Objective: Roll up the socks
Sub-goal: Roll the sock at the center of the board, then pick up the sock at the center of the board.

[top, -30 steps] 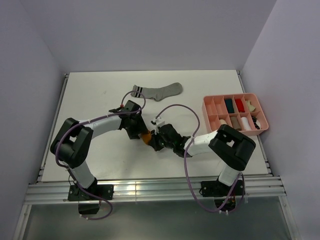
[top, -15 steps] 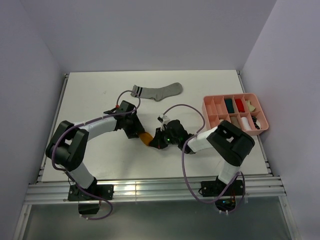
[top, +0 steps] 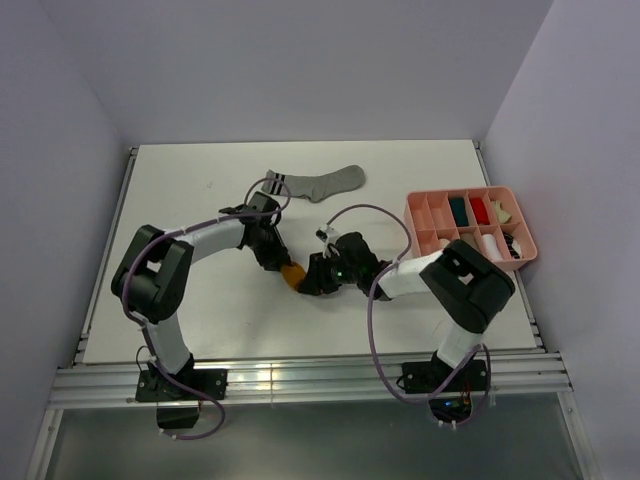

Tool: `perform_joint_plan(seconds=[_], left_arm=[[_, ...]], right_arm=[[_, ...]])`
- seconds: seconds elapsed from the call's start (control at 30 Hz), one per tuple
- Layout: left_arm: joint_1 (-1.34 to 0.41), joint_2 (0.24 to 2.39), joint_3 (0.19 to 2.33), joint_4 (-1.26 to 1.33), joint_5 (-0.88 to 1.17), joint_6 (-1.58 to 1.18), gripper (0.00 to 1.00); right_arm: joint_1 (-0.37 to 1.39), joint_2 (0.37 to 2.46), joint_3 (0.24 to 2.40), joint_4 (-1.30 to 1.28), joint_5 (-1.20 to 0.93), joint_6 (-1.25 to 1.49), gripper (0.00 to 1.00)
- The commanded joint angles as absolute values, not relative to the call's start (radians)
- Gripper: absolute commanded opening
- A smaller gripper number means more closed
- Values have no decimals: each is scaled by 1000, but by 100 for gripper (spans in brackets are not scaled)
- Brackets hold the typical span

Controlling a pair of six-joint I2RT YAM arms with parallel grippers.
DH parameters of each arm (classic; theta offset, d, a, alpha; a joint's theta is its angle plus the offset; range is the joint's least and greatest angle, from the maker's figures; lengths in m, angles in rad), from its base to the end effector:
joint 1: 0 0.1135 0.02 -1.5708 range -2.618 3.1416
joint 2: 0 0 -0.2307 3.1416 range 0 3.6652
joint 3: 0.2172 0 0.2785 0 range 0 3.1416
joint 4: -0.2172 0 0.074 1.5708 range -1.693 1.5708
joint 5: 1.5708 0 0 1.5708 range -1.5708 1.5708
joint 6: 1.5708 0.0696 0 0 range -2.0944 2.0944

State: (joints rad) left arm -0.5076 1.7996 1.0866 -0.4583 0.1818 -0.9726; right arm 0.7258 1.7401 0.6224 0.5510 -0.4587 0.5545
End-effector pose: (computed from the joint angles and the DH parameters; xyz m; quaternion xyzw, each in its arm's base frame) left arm 0.3196 -0.1922 0.0745 -0.2074 0.9540 -0.1990 0.0859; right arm 0.2391 0.2533 0.0494 -0.1820 0.8412 0.4397 0.2568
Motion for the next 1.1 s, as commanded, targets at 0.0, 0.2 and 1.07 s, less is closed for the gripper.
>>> perform_joint_plan(seconds=[0.0, 0.2, 1.07], left_arm=[[-522, 1873, 1156, -632, 83, -873, 24], [-541, 1910, 1264, -767, 5, -827, 24], [-555, 2008, 1356, -833, 35, -822, 24]], right_arm=[[726, 1619, 673, 350, -347, 411, 46], [811, 1477, 765, 131, -79, 270, 57], [1167, 1890, 1080, 11, 503, 92, 66]])
